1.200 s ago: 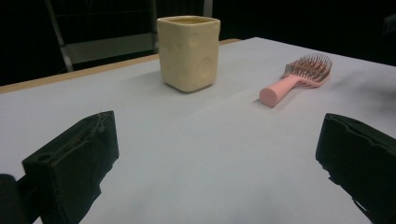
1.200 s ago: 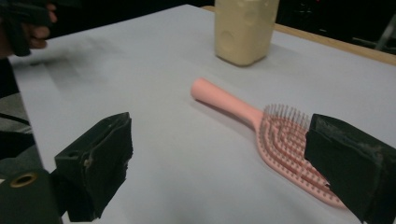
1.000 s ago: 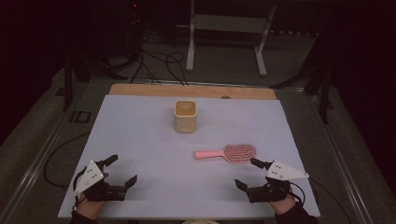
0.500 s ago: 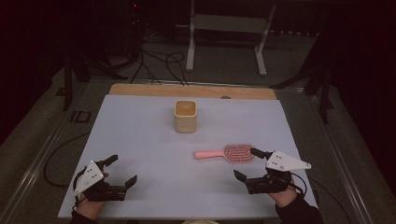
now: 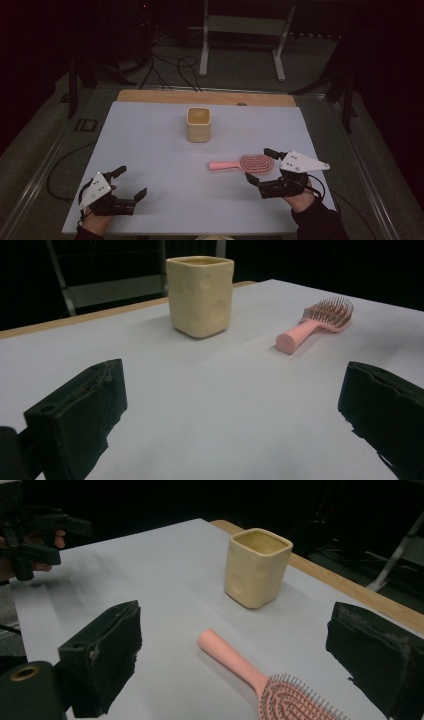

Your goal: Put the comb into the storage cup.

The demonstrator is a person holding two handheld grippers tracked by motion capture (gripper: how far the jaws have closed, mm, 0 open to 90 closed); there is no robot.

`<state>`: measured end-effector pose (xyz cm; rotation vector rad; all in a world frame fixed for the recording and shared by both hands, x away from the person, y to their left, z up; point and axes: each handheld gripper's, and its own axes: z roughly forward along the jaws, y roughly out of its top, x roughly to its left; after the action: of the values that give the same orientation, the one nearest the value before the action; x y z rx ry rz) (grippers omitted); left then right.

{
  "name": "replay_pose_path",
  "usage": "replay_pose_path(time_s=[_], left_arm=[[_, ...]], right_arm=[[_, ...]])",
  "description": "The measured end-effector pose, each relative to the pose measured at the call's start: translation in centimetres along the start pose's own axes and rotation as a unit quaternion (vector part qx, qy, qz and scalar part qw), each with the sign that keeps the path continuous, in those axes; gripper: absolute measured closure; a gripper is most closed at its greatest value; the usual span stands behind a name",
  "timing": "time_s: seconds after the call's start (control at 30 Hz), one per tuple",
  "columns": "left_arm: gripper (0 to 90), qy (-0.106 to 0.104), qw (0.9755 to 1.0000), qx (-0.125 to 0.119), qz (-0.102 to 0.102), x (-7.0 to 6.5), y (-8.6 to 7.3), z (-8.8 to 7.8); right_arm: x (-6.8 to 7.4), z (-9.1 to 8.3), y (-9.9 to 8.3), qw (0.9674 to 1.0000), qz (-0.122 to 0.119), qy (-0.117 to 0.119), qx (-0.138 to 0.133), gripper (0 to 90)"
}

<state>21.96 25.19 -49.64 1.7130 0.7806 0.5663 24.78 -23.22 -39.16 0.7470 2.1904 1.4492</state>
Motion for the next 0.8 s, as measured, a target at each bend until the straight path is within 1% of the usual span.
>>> replay_pose_path(time_s=[0.03, 0.2, 0.23, 0.3, 0.4, 0.53, 0.8], left_arm=[[0.1, 0.001, 1.0, 0.0, 0.0, 0.0, 0.0, 0.0], [0.1, 0.001, 1.0, 0.0, 0.001, 0.0, 0.0, 0.0], [0.1, 0.001, 1.0, 0.0, 0.001, 0.0, 0.0, 0.0], [0.1, 0.0, 1.0, 0.0, 0.001, 0.0, 0.0, 0.0], [0.1, 0.0, 1.0, 0.0, 0.001, -0.1, 0.0, 0.0], [0.1, -0.001, 1.0, 0.002, 0.001, -0.1, 0.0, 0.0], [0.1, -0.001, 1.0, 0.001, 0.003, -0.1, 0.0, 0.0]], right_arm=[[0.0, 0.2, 0.1, 1.0, 0.003, 0.0, 0.002, 7.4], [-0.1, 0.7, 0.6, 1.0, 0.002, -0.001, 0.008, 7.4], [-0.1, 0.9, 0.8, 0.9999, 0.005, -0.001, 0.009, 7.4], [-0.1, 1.1, 1.0, 0.9999, 0.0, -0.002, 0.01, 7.4], [0.0, 1.7, 1.4, 0.9999, -0.002, -0.002, 0.015, 7.4], [0.1, 2.3, 1.8, 0.9998, -0.011, 0.0, 0.016, 7.4], [0.2, 3.9, 2.4, 0.9997, -0.011, 0.011, 0.018, 7.4]])
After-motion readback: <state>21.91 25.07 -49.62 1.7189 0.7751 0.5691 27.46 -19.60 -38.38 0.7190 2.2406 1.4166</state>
